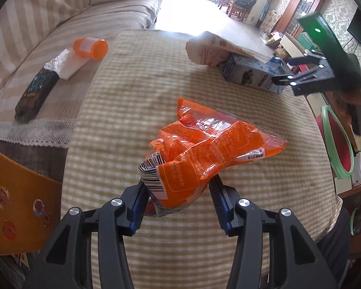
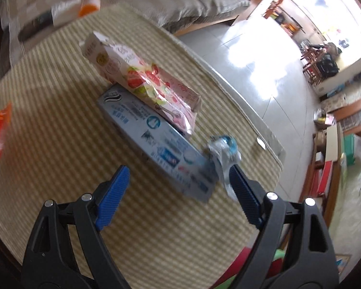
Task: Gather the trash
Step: 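Grasp the orange snack bag with the left tool while the right tool grasps the blue-white toothpaste box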
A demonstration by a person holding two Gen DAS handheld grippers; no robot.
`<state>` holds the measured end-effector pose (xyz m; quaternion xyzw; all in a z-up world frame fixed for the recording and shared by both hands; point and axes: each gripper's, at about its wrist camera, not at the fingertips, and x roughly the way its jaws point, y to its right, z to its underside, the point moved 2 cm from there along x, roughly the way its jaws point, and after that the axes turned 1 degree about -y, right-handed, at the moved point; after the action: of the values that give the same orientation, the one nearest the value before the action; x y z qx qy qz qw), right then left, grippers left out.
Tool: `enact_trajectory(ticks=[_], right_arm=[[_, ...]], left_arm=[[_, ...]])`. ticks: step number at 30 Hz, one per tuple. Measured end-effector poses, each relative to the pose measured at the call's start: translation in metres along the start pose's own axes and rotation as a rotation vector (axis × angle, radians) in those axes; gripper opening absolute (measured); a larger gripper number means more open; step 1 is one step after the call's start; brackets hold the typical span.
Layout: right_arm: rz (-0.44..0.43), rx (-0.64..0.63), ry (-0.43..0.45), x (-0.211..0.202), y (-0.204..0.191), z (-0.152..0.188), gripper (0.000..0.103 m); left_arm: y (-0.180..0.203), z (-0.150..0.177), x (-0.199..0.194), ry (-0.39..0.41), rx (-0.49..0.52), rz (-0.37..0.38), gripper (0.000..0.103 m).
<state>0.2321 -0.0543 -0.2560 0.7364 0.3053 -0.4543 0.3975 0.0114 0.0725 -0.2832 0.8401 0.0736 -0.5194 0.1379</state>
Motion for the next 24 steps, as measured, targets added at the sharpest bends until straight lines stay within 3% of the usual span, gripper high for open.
enact_trajectory(ticks=[4,6,7,8,10,12,15,19,22,24], right_arm=[[-0.06,-0.034,-0.109,0.025,-0.007,-0.015,0.086],[-0.05,-0.066,-0.167,0.039,-0.013,-0.014,0.086],[-0.063,-0.076,-0.191,0.044,-0.016,-0.012,0.079],[-0.072,-0.078,-0.202,0.045,-0.018,-0.01,0.063],[-0.089,-0.07,-0.198,0.038,-0.023,-0.004,0.049],[-0.187,-0.033,-0.187,0.024,-0.027,0.005,0.044],[-0.262,0.035,-0.175,0.003,-0.035,0.027,0.038],[-0.342,0.114,-0.164,-0.012,-0.046,0.053,0.04],[-0.331,0.142,-0.122,-0.02,-0.051,0.059,0.077],[-0.342,0.181,-0.086,-0.024,-0.053,0.061,0.077]], left_arm=[[0.001,0.001,0.007,-0.021,0.012,-0.001,0.05],[0.004,-0.001,0.01,-0.026,0.024,-0.002,0.053],[0.006,-0.002,0.01,-0.023,0.03,-0.001,0.054],[0.008,-0.002,0.008,-0.014,0.038,0.001,0.055],[0.009,-0.004,0.006,0.002,0.052,0.006,0.06],[0.011,-0.004,0.004,0.022,0.064,0.019,0.073],[0.015,-0.007,0.005,0.029,0.075,0.036,0.076],[0.02,-0.01,0.01,0.023,0.086,0.048,0.078],[0.026,-0.008,0.014,0.01,0.107,0.059,0.08],[0.028,-0.007,0.018,0.0,0.109,0.06,0.08]])
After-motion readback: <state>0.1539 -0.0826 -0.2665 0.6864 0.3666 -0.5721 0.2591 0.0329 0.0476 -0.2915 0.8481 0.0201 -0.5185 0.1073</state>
